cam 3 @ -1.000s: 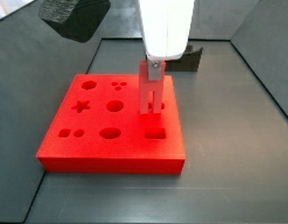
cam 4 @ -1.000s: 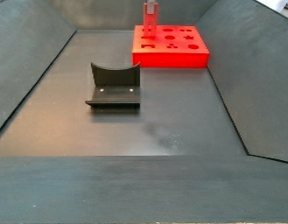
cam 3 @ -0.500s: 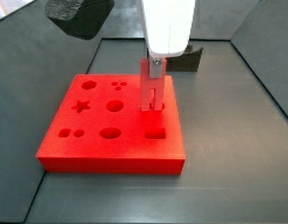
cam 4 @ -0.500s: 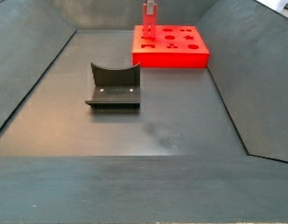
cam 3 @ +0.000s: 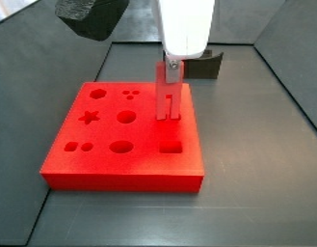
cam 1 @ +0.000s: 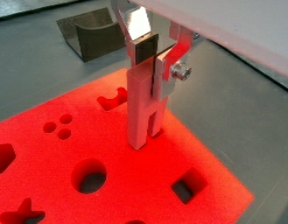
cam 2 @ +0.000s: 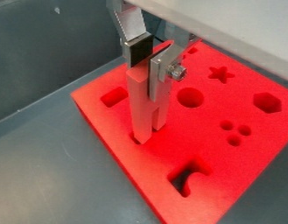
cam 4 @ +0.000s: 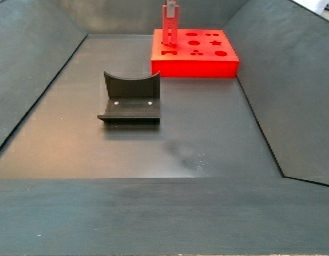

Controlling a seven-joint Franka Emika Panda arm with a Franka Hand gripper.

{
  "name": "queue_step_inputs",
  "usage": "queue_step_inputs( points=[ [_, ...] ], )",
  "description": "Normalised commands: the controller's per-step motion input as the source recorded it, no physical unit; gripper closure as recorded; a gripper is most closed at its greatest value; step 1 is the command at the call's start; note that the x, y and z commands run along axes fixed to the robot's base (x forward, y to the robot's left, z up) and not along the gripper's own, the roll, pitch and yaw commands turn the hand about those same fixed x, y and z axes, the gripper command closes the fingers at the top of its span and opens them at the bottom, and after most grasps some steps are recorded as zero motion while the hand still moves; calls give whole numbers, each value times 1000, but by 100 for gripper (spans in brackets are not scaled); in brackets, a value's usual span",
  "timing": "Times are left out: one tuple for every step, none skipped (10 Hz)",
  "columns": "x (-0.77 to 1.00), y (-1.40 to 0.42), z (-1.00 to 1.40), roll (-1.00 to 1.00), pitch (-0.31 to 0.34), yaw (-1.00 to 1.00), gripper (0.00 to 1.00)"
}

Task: Pick up the double-square object. Move up. Move to above the board. Insert the double-square object.
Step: Insert the double-square object.

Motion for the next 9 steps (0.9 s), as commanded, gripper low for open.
queue_step_inputs(
  points=[
    [203, -14, -297, -19, -80, 0, 100],
    [446, 0, -323, -4, -10, 0, 100],
    [189, 0, -31, 0, -1, 0, 100],
    [-34, 0, 0, 0, 0, 0, 100],
    [-334, 63, -60, 0, 13, 0, 100],
    [-594, 117, -91, 0, 20, 0, 100],
    [-703, 149, -103, 0, 11, 0, 100],
    [-497, 54, -183, 0, 0, 0, 100],
    [0, -80, -311, 0, -3, 0, 100]
  ],
)
